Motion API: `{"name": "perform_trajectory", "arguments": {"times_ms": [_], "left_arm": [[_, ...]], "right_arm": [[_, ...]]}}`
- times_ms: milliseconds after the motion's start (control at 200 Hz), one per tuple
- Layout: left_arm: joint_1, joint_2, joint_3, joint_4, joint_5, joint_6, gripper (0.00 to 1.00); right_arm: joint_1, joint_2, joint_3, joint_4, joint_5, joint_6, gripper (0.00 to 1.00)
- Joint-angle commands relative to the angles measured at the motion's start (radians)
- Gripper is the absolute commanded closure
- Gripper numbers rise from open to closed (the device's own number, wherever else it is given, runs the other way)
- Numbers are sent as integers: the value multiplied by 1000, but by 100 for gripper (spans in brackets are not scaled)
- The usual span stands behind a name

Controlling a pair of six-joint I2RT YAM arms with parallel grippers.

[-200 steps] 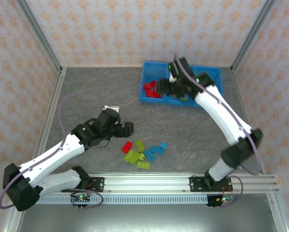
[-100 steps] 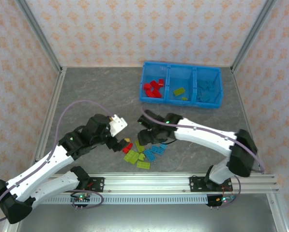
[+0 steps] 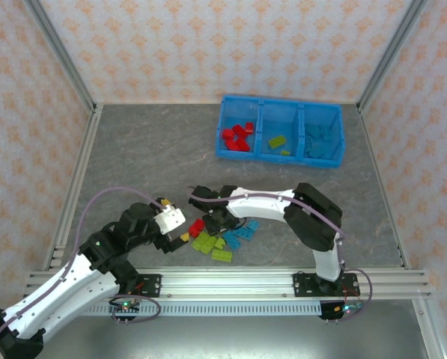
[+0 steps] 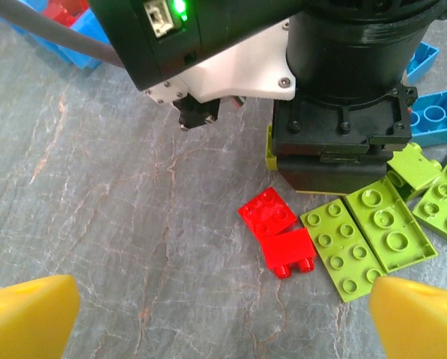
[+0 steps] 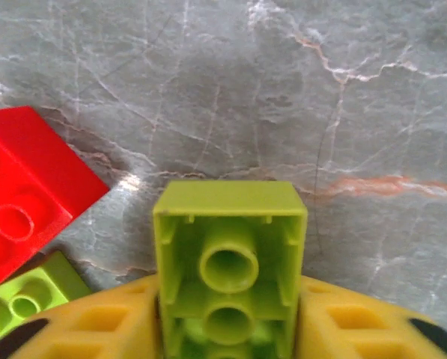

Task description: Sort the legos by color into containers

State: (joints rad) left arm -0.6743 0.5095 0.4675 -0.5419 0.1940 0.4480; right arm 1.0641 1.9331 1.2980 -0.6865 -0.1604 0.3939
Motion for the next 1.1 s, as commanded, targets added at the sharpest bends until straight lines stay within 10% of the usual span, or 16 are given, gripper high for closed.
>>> {"name": "perform_trajectory", "arguments": {"times_ms": [0, 325, 596, 786, 1096], "left_arm": [[-7, -1, -15, 57, -15, 35, 0], [-6, 41, 7, 196, 114, -35, 0], [-8, 164, 90, 420, 186, -251, 0], [-14, 291, 202, 389, 145, -363, 0], [-18, 393, 309, 233, 3, -637, 0]], "right_arm": [[7, -19, 23, 9, 58, 25, 68], [-57, -291, -39, -7, 222, 48, 72], [-373, -456, 0, -14, 325, -118, 72], [-637, -272, 139, 40, 274, -200, 72], [-765, 107, 533, -101, 234, -217, 51]]}}
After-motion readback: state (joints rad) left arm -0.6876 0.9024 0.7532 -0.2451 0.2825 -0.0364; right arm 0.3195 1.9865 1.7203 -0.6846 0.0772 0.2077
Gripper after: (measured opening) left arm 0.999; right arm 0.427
